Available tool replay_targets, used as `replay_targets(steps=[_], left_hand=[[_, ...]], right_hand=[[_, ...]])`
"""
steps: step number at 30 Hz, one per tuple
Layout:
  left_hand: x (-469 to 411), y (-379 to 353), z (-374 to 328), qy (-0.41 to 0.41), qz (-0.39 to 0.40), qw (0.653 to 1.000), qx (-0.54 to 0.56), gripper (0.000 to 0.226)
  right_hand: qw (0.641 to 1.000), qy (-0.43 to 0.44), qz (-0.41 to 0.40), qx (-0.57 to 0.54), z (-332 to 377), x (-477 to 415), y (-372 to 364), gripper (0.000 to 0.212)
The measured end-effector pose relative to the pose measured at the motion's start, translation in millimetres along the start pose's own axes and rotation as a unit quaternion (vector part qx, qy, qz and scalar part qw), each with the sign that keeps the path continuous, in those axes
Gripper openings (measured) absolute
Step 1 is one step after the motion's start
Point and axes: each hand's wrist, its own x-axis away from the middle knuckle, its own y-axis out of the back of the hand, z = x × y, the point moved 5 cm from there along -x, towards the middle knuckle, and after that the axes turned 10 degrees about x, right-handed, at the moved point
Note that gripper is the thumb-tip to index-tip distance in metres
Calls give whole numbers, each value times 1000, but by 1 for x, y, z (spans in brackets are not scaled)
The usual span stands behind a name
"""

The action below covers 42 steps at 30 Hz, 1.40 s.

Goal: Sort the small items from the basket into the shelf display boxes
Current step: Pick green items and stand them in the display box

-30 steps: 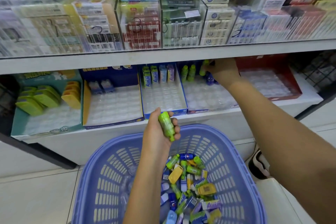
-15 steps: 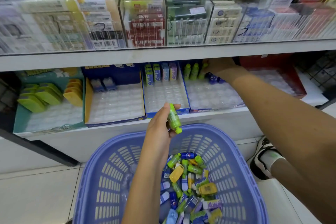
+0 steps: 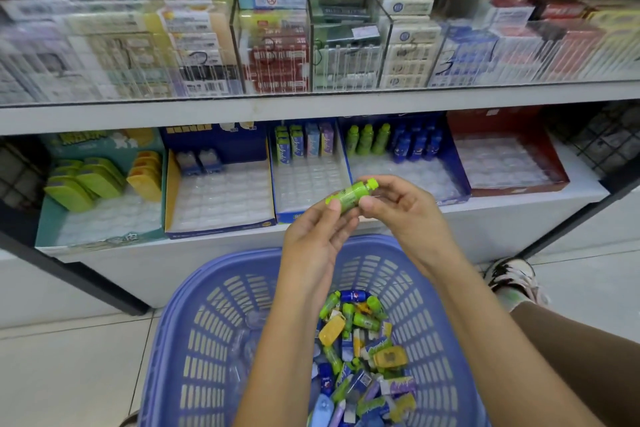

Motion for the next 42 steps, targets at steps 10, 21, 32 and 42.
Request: replay_targets(steps=[10, 21, 32, 42], left_hand=[[-25, 1, 2, -146, 68, 677, -718, 52], [-28, 12, 6, -172, 94, 676, -711, 55], [-10, 8, 1, -250, 77, 733, -628, 36], [-19, 126, 110, 88, 22, 731, -676, 28]], right_hand=[[914, 60, -181, 357, 0, -86, 38, 26], [833, 53, -73, 546, -30, -126, 16, 28], [813, -26, -45, 581, -13, -114, 19, 40], [722, -259, 187, 614, -143, 47, -18, 19]])
